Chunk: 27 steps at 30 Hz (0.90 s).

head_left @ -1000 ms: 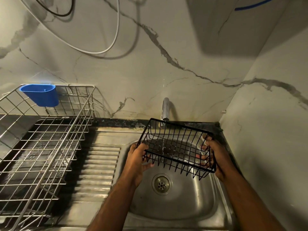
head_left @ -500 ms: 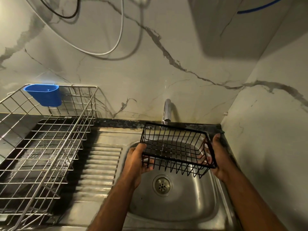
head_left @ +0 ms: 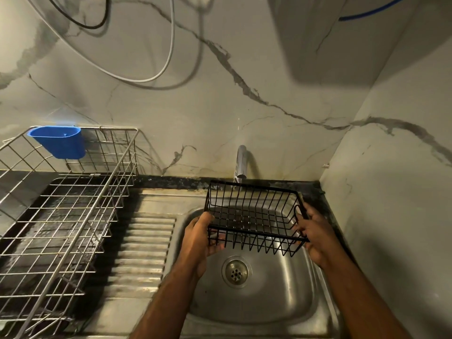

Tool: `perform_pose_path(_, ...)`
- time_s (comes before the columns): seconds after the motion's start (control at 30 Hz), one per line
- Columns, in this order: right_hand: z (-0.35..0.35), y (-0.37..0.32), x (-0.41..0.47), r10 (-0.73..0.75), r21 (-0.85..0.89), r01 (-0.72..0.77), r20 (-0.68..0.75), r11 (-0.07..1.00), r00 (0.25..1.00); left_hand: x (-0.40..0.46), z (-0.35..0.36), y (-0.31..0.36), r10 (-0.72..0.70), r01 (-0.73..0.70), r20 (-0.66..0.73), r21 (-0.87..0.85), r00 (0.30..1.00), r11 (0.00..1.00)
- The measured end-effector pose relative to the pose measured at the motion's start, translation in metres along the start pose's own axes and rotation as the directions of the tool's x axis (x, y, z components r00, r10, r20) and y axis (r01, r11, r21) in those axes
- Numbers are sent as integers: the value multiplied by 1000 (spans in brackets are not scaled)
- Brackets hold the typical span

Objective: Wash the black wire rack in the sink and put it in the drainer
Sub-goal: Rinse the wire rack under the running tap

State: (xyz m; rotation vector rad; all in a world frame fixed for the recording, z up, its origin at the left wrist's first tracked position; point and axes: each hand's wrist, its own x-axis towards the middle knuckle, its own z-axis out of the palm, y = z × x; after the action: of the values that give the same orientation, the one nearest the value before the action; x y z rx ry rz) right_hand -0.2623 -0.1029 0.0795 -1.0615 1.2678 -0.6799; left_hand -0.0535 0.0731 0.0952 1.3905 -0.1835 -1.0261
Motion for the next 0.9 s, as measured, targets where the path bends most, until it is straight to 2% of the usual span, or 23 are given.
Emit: perform_pose_path(0.9, 4, -21, 14, -120, 53, 123, -59, 991, 991, 2, 3, -4, -118, 120, 31, -89, 993, 989)
